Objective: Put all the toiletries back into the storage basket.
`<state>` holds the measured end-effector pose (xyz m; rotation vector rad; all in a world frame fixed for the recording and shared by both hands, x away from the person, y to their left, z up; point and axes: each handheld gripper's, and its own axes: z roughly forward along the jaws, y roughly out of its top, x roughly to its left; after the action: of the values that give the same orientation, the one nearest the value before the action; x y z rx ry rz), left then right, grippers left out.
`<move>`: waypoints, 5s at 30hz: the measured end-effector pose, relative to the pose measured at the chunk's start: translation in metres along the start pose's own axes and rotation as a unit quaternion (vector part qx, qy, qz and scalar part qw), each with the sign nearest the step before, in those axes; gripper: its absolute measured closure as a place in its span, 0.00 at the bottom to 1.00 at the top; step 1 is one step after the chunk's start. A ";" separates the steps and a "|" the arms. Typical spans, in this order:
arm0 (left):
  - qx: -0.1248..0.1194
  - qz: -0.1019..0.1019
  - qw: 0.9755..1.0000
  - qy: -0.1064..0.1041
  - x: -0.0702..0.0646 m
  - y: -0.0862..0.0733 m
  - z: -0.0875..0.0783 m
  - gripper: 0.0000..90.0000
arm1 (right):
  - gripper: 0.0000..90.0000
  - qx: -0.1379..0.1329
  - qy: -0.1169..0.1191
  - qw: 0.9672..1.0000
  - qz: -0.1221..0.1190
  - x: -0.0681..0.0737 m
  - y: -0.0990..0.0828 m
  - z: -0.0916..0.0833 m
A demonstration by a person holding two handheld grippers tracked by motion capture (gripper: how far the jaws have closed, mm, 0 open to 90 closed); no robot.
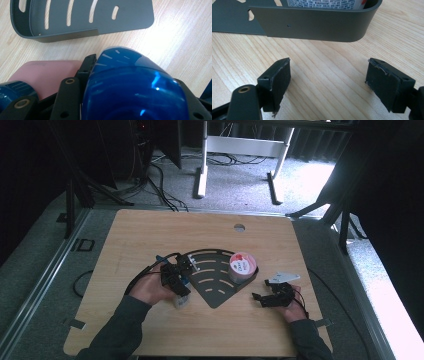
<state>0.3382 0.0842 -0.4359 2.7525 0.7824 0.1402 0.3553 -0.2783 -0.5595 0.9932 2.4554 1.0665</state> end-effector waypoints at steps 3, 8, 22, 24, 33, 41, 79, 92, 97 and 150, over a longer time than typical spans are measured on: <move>-0.001 -0.003 1.000 0.001 0.000 0.001 0.000 0.61 | 0.22 0.000 0.000 1.000 0.000 0.000 0.000 0.000; -0.003 -0.002 1.000 0.002 -0.003 0.004 0.001 0.61 | 0.22 0.000 0.000 1.000 0.001 0.000 0.000 0.000; -0.012 -0.007 1.000 -0.001 -0.006 0.014 -0.002 0.61 | 0.22 -0.001 0.001 1.000 0.000 0.000 0.000 0.000; -0.015 -0.007 1.000 -0.001 -0.007 0.016 -0.002 0.61 | 0.22 -0.001 0.001 1.000 0.000 0.000 0.000 0.000; -0.025 -0.003 1.000 -0.003 -0.010 0.026 -0.004 0.61 | 0.22 -0.001 0.001 1.000 0.000 -0.001 0.000 0.000; -0.025 0.004 1.000 -0.003 -0.014 0.035 -0.004 0.62 | 0.22 -0.001 0.002 1.000 0.002 -0.001 0.000 0.000; -0.047 -0.002 0.999 0.003 -0.012 0.081 0.005 0.62 | 0.22 -0.001 0.004 1.000 0.000 -0.001 0.000 0.000; -0.052 -0.016 0.998 0.006 -0.005 0.089 0.006 0.62 | 0.22 -0.001 0.003 1.000 -0.001 -0.001 0.000 0.000; -0.054 -0.015 0.998 0.012 -0.004 0.095 0.006 0.62 | 0.22 -0.001 0.004 1.000 -0.001 -0.001 0.000 0.000; -0.102 -0.028 0.993 0.042 0.031 0.139 0.026 0.62 | 0.22 -0.001 0.005 1.000 -0.002 0.000 0.000 0.000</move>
<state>0.4389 -0.0190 -0.4195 2.5431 0.8186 0.3077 0.3555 -0.2787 -0.5595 0.9848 2.4621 1.0750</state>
